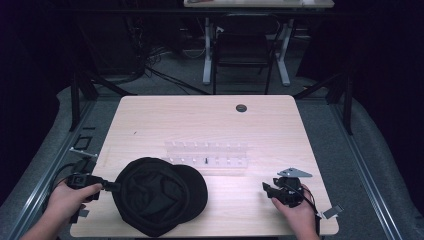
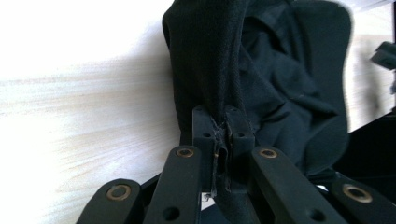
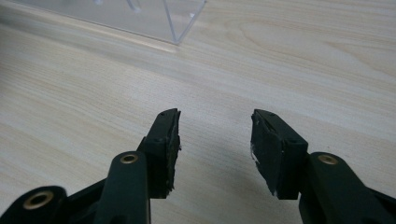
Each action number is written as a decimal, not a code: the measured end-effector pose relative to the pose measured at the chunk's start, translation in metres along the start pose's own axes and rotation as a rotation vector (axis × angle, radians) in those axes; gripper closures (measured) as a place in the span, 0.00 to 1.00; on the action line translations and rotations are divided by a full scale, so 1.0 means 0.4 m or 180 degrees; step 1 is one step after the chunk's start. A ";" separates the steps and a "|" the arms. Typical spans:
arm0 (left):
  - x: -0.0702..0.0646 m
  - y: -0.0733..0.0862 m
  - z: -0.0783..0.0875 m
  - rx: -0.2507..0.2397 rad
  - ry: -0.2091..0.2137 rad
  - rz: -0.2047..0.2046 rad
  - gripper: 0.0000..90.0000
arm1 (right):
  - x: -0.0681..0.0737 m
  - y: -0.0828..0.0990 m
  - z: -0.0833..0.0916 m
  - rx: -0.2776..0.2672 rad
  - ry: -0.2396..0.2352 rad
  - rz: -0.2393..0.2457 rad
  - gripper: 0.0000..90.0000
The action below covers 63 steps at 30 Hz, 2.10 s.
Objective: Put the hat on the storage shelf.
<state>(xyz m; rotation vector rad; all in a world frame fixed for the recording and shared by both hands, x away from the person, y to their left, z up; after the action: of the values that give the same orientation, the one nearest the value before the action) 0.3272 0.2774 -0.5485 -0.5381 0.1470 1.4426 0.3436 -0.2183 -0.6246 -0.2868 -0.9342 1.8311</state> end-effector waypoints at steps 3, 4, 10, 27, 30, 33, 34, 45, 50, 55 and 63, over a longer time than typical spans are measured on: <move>-0.008 -0.007 0.020 -0.0039 0.0063 0.0031 0.95 | 0.000 0.000 0.000 0.0003 -0.0001 0.0002 0.57; -0.008 -0.007 0.020 -0.0039 0.0063 0.0031 0.95 | 0.000 0.000 0.000 0.0001 0.0005 0.0001 0.57; -0.021 -0.013 0.056 -0.0083 0.0135 0.0031 0.95 | -0.001 0.001 0.000 0.0003 0.0006 -0.0002 0.57; -0.082 -0.041 0.158 -0.0192 0.0252 -0.0098 0.95 | 0.001 0.003 -0.005 0.0017 0.0002 0.0011 0.57; -0.092 -0.045 0.167 -0.0193 0.0304 -0.0087 0.95 | 0.000 0.003 -0.004 0.0028 0.0003 0.0005 0.57; -0.111 -0.053 0.184 -0.0179 0.0479 -0.0053 0.95 | 0.000 0.003 -0.005 0.0030 0.0007 0.0001 0.57; -0.115 -0.055 0.188 -0.0181 0.0484 -0.0050 0.95 | 0.000 0.003 -0.005 0.0030 0.0008 0.0001 0.57; -0.144 -0.068 0.215 -0.0188 0.0845 0.0082 0.96 | -0.001 0.003 -0.005 0.0030 0.0008 0.0003 0.57; -0.156 -0.078 0.236 -0.0244 0.0936 0.0086 0.96 | 0.001 0.003 -0.007 0.0023 0.0008 -0.0007 0.57; -0.170 -0.094 0.262 -0.0308 0.0953 0.0074 0.96 | 0.001 0.003 -0.007 0.0020 0.0005 -0.0011 0.57; -0.181 -0.114 0.299 -0.0371 0.1043 0.0182 0.95 | -0.001 0.003 -0.005 0.0018 0.0005 -0.0005 0.57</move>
<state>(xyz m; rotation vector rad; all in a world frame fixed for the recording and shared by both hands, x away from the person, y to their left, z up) 0.3346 0.2626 -0.4024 -0.8709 0.3417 1.4161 0.3442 -0.2179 -0.6267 -0.2840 -0.9279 1.8316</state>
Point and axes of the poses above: each handheld gripper's, and its own axes: z roughly backward along the jaws, y roughly out of its underside, x roughly to its left, the point moved 9 cm from there along -z, roughly forward along the jaws, and after that the axes turned 9 degrees about -y, right-handed, at the moved point
